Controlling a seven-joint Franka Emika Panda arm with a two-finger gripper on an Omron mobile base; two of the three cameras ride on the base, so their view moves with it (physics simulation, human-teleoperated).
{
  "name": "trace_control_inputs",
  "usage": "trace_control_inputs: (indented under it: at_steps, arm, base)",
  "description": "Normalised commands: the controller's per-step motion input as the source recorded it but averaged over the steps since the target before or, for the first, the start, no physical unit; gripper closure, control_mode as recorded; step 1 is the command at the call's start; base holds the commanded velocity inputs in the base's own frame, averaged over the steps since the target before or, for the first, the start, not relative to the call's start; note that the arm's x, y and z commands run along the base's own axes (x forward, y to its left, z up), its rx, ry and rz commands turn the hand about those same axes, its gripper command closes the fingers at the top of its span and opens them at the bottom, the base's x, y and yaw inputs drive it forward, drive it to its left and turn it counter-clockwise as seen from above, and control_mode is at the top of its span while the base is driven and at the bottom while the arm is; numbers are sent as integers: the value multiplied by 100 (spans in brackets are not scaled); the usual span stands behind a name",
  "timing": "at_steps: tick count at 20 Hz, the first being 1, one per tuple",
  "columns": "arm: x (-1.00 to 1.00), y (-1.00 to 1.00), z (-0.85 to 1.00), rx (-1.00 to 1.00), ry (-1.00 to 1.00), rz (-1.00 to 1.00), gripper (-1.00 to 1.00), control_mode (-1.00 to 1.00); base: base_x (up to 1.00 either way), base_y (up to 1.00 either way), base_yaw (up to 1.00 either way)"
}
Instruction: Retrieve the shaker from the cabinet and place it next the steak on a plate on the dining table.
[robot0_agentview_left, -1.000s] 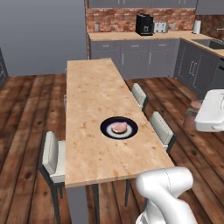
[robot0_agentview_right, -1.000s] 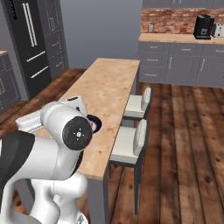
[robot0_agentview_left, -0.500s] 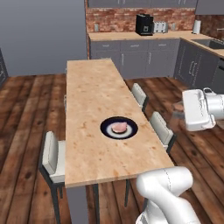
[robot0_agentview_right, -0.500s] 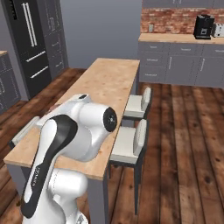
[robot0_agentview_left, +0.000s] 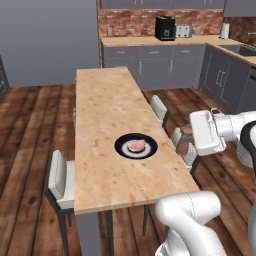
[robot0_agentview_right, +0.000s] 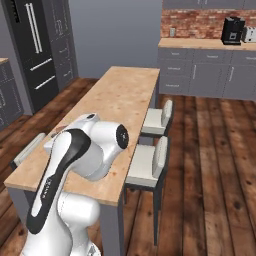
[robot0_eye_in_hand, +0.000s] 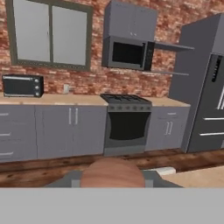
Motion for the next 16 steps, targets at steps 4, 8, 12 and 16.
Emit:
trace_control_inputs:
  at_steps: [4,8,12,16]
  arm:
    - [45,21,-26,-4,0,0,100,-100]
    - [53,4,-39,0,2,0,100,-100]
    - [53,0,-48,0,7,2,100,-100]
    - [51,2,-46,0,8,4,100,-100]
  base:
    - [0,0,0]
    - [0,0,0]
    - [0,0,0]
    - [0,0,0]
